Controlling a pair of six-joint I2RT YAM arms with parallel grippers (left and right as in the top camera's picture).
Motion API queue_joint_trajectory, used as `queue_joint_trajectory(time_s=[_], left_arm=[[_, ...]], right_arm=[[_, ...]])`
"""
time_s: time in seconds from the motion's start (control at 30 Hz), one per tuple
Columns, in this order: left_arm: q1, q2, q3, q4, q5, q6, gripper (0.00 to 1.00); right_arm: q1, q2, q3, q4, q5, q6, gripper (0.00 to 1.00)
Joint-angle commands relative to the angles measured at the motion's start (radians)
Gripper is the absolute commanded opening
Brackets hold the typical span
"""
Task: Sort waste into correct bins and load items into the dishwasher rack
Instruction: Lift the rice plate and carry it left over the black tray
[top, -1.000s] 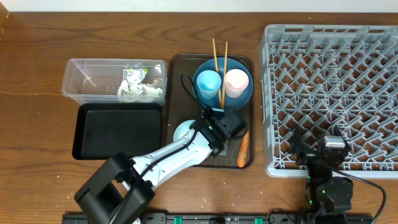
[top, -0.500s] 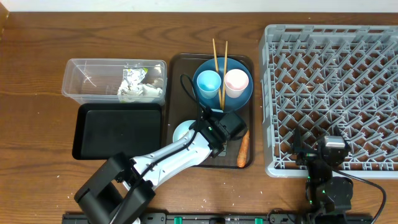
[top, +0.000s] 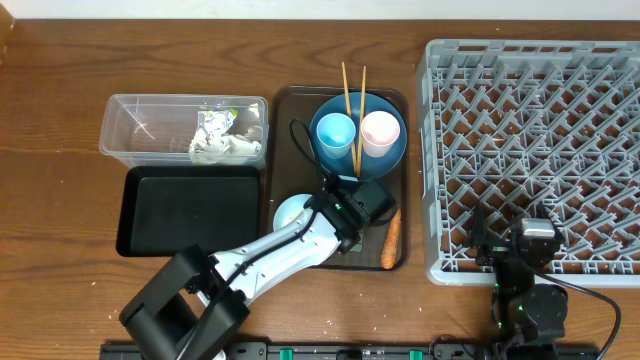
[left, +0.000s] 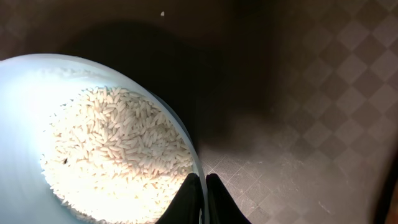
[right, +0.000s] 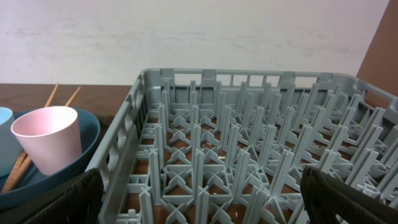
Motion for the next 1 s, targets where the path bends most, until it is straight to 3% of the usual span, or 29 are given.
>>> queue_joint_trajectory(time_s=[0.0,0.17,0.6,0.87,0.97], left_arm=[[0.0,0.014,-0.01,-0.016,-0.005,0.001,0.06],[0.0,-0.008,-0.01,-0.057,-0.005,0.008,0.06],[0.023,-0.224,-0.01,-0.112,-0.004,0.165,0.06],[0.176,-0.397,-0.01,-0.203,0.002,0.232,0.06],[0.272,-0.454,-0.01,-0.214,0.08,0.296,0.06]], right_arm=[[-0.011,-0.001,-0.001,-0.004,0.003,0.006,0.99],[-0.011,-0.001,-0.001,-0.004,0.003,0.006,0.99],[-0.011,-0.001,-0.001,-0.004,0.003,0.006,0.99],[-0.011,-0.001,-0.001,-0.004,0.003,0.006,0.99],[-0.011,-0.001,-0.001,-0.004,0.003,0.006,0.99]])
